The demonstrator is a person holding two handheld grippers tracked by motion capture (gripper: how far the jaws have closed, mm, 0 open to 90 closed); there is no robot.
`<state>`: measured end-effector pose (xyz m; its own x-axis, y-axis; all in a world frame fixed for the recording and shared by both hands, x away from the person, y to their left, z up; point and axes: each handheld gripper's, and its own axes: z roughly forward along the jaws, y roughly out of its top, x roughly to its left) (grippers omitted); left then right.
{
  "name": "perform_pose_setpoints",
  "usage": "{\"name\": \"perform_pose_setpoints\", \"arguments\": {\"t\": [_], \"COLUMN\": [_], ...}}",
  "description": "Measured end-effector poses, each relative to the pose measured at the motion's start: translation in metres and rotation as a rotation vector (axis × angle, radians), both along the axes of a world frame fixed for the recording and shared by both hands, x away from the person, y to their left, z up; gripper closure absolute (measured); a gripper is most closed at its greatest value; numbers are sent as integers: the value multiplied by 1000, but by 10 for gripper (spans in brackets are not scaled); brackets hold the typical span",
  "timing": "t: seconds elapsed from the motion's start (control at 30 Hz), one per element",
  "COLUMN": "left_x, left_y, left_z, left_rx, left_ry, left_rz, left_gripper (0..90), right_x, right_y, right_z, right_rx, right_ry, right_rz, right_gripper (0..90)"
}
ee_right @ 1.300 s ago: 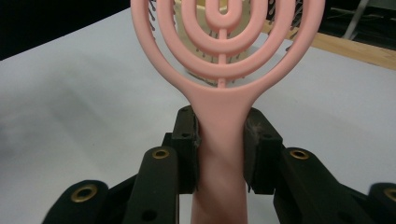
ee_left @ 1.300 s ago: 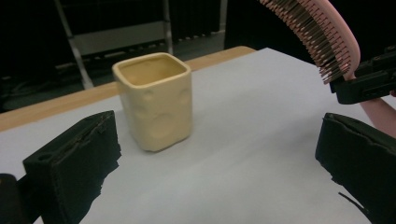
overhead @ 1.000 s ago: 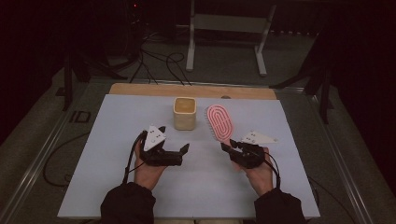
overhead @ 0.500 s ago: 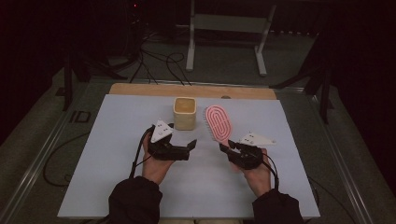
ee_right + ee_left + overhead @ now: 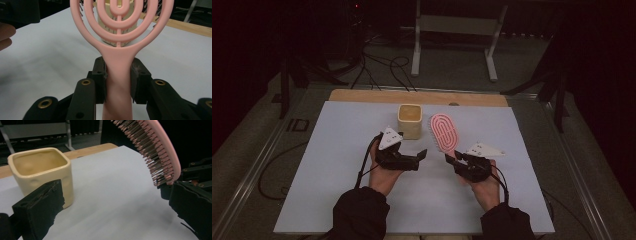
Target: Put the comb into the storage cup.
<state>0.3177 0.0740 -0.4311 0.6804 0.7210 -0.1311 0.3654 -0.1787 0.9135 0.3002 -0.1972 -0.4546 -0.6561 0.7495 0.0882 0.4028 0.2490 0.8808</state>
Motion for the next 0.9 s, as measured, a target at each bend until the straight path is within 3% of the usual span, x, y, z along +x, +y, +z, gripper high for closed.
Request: {"name": "perform_pose_setpoints", "arguments": {"t": [0.9], "left_x": [1], "left_y": [-29], "left_z": [0], "left_rx": [9], "left_ry": [16], "left_rz": [-61], "left_gripper": [3], "right_x": [-2], "right_y": [8], "right_z": [-5], "right_rx": [-15], "right_ry": [1], "right_rz": [8], "right_gripper": [697]}}
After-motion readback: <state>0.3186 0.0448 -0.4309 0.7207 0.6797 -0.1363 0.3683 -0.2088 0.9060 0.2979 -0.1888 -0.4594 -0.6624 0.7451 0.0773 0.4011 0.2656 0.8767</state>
